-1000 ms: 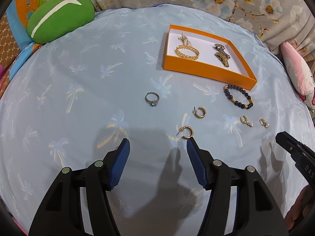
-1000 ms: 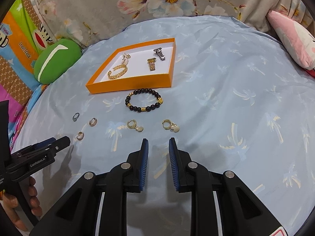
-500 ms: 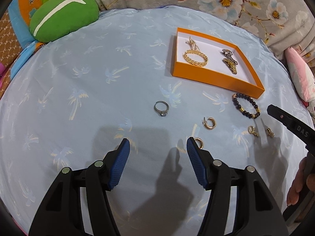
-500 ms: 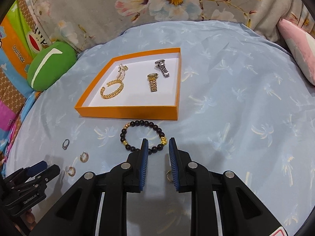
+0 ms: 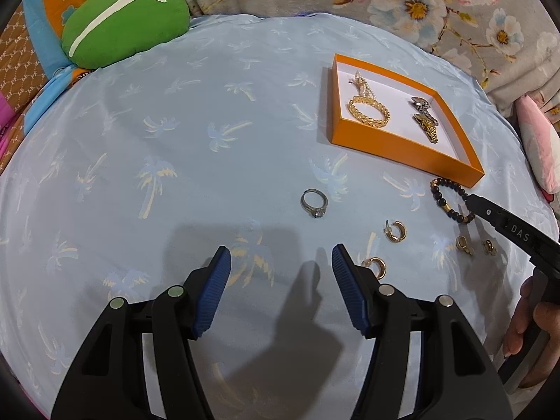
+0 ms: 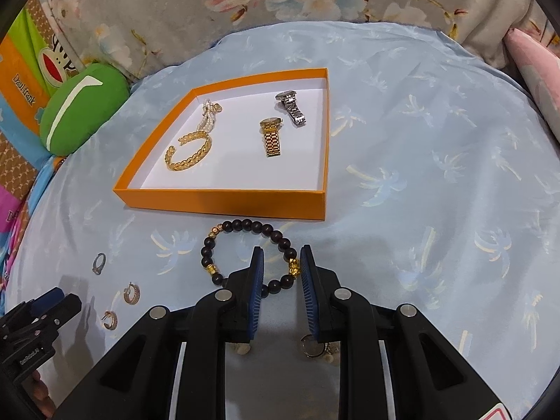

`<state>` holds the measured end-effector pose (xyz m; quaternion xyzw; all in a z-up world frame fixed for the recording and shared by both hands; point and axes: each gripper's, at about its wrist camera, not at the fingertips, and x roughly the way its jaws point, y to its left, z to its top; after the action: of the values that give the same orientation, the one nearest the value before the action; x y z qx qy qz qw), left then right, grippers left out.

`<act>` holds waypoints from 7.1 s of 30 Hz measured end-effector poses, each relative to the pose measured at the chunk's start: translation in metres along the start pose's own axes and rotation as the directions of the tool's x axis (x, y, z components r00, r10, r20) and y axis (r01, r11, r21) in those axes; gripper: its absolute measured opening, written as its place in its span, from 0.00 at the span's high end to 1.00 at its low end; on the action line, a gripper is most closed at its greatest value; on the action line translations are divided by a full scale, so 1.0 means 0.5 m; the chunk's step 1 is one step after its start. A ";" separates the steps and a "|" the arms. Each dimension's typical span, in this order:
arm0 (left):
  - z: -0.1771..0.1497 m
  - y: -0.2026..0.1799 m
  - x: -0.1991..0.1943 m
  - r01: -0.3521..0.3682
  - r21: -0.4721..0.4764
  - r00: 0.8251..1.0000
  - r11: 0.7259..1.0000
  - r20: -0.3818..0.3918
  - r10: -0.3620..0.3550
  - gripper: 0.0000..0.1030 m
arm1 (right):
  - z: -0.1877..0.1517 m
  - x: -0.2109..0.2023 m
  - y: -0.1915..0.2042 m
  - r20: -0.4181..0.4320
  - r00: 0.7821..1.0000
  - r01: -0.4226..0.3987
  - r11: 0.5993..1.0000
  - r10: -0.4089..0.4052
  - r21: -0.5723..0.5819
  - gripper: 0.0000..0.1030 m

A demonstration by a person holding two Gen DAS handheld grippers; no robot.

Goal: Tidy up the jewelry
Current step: 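Lower the right tool onto the black bead bracelet and close it, then grasp the silver ring with the left tool while the right tool holds the bead bracelet, then carry the ring and bracelet into the orange box and open both tools, then lift both open tools from the box toward the loose earrings, then lower the left tool onto a gold hoop earring and close it, then grasp the other gold hoop earring with the right tool while the left tool holds its hoop, then lower both hoop earrings into the orange box and open both tools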

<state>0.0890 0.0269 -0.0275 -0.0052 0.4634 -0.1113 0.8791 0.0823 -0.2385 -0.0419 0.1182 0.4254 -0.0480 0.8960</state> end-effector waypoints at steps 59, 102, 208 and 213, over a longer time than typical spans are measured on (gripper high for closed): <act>0.045 -0.047 0.061 0.001 0.049 0.999 0.999 0.035 -0.003 0.83 | -0.084 -0.145 -0.063 0.077 0.996 -0.048 0.994 0.041 0.101 0.98; 0.220 -0.232 0.195 0.059 0.168 0.997 0.984 0.033 -0.065 0.82 | 0.121 0.055 -0.007 0.055 0.995 -0.085 0.995 0.082 0.057 0.97; 0.011 -0.009 -0.004 -0.025 0.074 0.997 0.997 0.069 0.020 0.81 | -0.077 -0.003 0.225 -0.050 0.989 -0.148 0.963 0.140 -0.225 0.89; 0.019 -0.016 0.002 -0.019 0.079 0.998 0.997 0.062 0.014 0.81 | -0.064 -0.025 0.201 -0.014 0.990 -0.144 0.971 0.144 -0.191 0.89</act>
<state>0.0957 0.0183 -0.0220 0.0300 0.4316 -0.1223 0.8932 0.0690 -0.1333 -0.0344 0.0617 0.4182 0.0583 0.9044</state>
